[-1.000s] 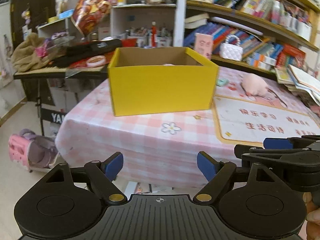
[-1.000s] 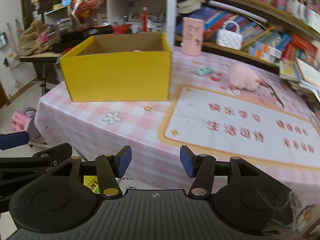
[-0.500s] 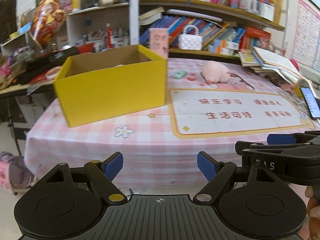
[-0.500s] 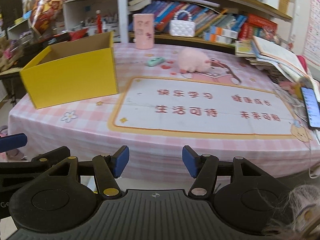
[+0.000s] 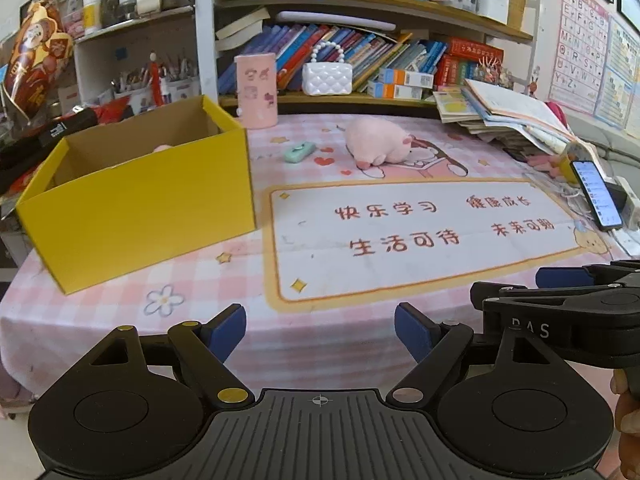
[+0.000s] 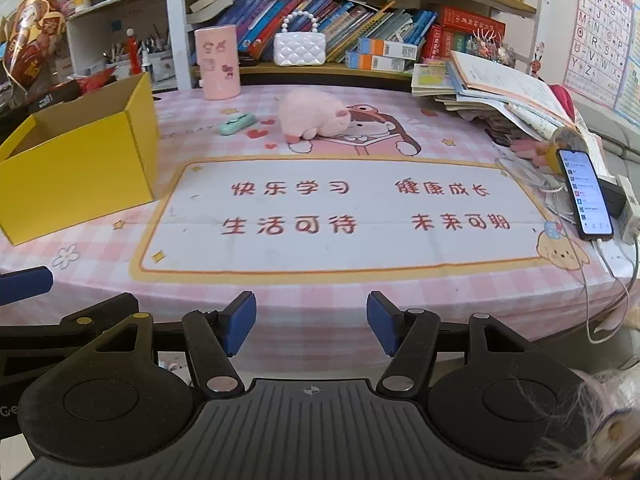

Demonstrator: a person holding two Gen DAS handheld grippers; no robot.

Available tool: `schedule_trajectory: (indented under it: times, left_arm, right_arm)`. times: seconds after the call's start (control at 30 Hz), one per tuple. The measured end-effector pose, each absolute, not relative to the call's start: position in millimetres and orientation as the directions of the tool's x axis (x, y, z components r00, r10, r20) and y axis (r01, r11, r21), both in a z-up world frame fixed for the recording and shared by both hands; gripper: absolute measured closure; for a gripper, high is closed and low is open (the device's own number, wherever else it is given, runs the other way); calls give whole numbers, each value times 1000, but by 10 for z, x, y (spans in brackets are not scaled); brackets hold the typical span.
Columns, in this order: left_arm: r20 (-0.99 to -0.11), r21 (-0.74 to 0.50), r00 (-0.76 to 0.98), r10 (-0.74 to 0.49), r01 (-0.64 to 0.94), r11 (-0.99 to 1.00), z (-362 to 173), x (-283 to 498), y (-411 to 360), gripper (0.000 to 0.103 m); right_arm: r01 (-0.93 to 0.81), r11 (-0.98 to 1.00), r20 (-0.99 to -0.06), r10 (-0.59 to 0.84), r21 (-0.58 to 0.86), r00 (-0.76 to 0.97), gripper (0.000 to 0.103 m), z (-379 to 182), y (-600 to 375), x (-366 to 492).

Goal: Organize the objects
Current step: 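Move both tools back toward the mint eraser and remaining pink plush pig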

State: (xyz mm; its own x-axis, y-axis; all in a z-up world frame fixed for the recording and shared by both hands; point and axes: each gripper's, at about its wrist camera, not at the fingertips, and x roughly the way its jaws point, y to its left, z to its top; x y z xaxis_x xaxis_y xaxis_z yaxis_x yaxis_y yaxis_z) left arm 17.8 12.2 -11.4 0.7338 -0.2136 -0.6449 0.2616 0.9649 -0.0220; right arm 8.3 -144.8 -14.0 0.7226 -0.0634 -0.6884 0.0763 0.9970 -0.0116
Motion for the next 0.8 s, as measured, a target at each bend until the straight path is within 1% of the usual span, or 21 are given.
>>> schedule_trajectory:
  times: [0.5,0.67,0.8]
  left_arm:
    - [-655,-32,735,-177,207,978,-132,836,-304,19]
    - [-642,-42,749,-162,177,983,-95,1137,-471,19]
    - [-622,-32,770,-144,158,987,-8,1382,-624,19]
  right_arm:
    - [28,999,-715,-7,17,699,44,-177,-1902,849]
    - [2,1000,-705,15,23,709,43,-163,-2101,1134]
    - [-22,999,-683,36,29,730,40,-136,-2254,1392]
